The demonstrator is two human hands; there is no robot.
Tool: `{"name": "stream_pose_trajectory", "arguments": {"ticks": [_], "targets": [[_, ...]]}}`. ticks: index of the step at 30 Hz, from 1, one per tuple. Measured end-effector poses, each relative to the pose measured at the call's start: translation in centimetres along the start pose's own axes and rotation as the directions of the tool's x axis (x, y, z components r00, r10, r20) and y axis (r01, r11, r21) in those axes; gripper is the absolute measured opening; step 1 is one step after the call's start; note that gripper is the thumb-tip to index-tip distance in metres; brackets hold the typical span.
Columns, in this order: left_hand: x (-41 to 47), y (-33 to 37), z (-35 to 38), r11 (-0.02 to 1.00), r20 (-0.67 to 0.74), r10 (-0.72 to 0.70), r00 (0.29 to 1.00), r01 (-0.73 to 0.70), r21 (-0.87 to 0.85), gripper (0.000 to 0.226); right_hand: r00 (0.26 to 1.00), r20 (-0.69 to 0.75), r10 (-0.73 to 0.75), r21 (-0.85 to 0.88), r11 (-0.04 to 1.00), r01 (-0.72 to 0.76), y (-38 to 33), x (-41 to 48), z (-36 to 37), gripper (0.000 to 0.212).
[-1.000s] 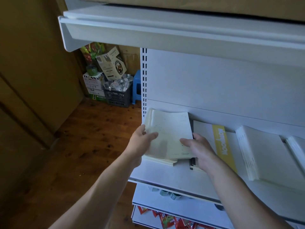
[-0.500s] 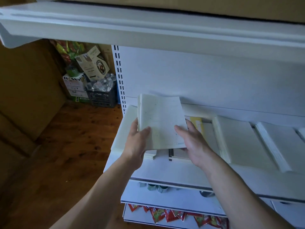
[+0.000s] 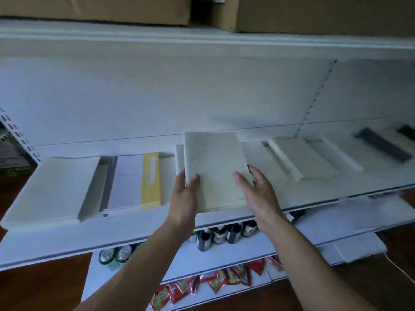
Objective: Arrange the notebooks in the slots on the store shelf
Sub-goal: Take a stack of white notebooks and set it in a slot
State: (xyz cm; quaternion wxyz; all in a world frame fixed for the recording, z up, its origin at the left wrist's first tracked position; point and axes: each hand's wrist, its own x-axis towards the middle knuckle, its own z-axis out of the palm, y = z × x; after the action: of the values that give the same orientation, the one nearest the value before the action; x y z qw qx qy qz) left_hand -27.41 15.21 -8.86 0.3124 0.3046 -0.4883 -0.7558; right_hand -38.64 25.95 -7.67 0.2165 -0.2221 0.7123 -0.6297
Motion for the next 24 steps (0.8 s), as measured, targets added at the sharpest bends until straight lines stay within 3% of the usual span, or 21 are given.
{"name": "stream_pose_trajectory", "arguments": {"ticks": [5,11,14,24], "targets": [[-2.9,-5.0,12.6,0.993,0.107,-0.110,0.988,0.106,0.047,0.027,0.991,-0.129,0.036,-0.056,0.997,-0.043,1.5,-1.1,-14.0,0.050],[-5.0,-9.4,23.5,0.978,0.118,-0.205,0.972,0.200,0.056,0.029,0.975,-0.196,0.102,-0.015,0.994,-0.107,3.6,-0.6,-26.0,0.031],[-4.4,-10.5,27.3,0.980,0.104,-0.188,0.977,0.180,0.090,0.026,0.965,-0.222,0.136,-0.031,0.989,-0.147,4.5,0.7,-29.4,0.022],[4.3,-15.2,39.7,0.977,0.155,-0.194,0.969,0.177,0.118,0.024,0.942,-0.307,0.137,-0.084,0.982,-0.170,4.8,10.4,-39.3,0.009]]}}
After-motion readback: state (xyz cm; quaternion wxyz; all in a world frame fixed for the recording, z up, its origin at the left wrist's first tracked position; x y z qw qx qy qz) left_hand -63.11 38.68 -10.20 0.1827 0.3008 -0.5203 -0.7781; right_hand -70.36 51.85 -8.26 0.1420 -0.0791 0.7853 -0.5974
